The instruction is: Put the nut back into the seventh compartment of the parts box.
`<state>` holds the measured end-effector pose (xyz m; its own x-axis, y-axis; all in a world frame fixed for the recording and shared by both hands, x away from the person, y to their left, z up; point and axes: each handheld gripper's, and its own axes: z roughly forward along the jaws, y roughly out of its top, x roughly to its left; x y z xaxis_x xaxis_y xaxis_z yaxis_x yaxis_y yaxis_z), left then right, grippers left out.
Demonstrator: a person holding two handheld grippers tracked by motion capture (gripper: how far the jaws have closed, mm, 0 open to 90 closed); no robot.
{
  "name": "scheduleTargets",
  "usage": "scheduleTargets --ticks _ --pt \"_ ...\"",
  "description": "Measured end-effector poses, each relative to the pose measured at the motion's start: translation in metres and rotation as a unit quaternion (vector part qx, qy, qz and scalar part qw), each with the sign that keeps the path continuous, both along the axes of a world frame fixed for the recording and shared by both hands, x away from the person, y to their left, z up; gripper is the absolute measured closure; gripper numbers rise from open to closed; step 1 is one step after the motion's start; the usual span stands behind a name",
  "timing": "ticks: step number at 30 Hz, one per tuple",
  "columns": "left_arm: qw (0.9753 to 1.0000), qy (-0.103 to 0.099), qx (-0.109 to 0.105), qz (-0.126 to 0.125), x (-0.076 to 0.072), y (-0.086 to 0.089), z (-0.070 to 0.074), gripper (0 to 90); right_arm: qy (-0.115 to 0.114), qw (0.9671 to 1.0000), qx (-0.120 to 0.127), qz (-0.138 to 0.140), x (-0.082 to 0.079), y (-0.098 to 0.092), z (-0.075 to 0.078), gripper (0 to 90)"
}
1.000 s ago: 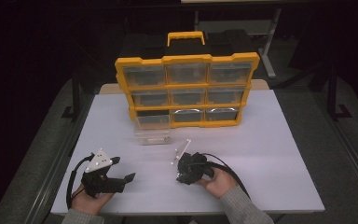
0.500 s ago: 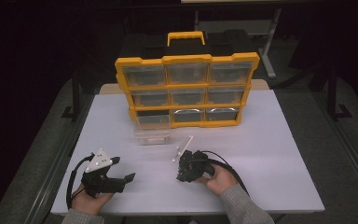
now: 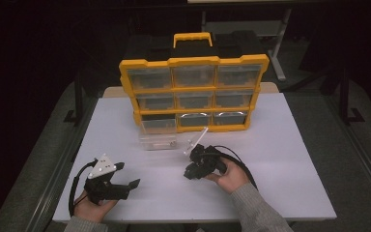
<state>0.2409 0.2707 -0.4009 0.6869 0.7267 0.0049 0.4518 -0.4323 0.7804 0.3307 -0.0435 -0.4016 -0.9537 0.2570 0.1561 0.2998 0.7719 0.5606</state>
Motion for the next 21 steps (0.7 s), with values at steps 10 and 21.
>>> scheduleTargets --ticks 10,21 --pt "1.0000 -0.001 -0.001 -0.001 0.000 0.000 0.000 18.5 0.000 1.0000 0.007 -0.004 0.015 -0.001 0.023 69.2" --pt "1.0000 0.000 0.000 -0.001 0.000 -0.001 0.000 18.4 -0.012 0.9996 0.023 -0.009 0.035 0.004 0.054 69.2"
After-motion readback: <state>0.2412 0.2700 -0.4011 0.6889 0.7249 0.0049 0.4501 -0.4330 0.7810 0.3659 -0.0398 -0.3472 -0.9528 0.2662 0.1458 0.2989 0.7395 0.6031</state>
